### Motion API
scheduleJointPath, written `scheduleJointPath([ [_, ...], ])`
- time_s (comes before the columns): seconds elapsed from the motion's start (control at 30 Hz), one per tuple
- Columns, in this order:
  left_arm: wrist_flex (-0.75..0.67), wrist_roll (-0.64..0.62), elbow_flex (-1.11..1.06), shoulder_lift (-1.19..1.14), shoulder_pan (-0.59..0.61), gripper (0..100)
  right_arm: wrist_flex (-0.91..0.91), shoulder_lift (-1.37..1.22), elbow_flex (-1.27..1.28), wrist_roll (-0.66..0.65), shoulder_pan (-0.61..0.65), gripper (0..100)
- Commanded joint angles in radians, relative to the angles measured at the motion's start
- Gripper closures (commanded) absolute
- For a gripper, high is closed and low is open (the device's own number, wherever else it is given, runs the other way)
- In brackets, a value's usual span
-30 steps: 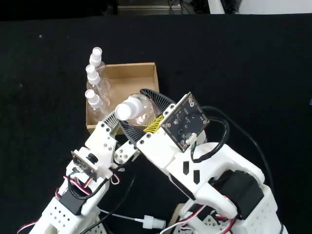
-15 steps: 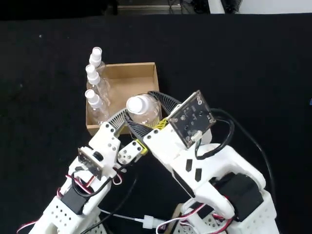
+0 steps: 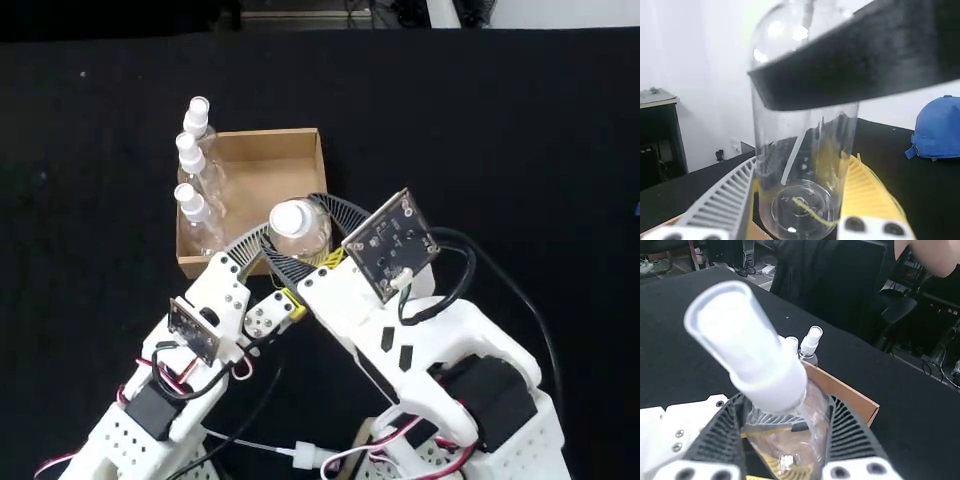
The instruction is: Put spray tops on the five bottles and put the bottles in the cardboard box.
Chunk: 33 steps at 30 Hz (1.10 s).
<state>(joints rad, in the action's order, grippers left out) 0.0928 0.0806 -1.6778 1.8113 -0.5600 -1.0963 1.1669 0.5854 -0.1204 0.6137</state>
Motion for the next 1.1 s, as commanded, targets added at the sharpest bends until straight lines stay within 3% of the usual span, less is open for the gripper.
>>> scheduleJointPath([
  [0.0,0.011,-0.002,-0.022,0.012,0.010,91,0.014,0.030,0.001,-0.005,-0.048,98.5],
  [0.27,0.066,-0.002,-0.021,0.012,0.064,90,0.005,0.028,0.002,-0.005,-0.048,98.5],
  [0.5,0.074,-0.009,-0.012,0.012,0.099,75,0.005,0.025,0.002,-0.003,-0.048,98.5],
  [0.87,0.066,-0.011,-0.016,0.015,0.105,82,0.012,0.022,0.002,-0.011,-0.063,98.5],
  [1.07,0.074,-0.011,0.008,0.015,0.105,81,0.061,-0.001,0.001,-0.009,-0.195,98.8],
])
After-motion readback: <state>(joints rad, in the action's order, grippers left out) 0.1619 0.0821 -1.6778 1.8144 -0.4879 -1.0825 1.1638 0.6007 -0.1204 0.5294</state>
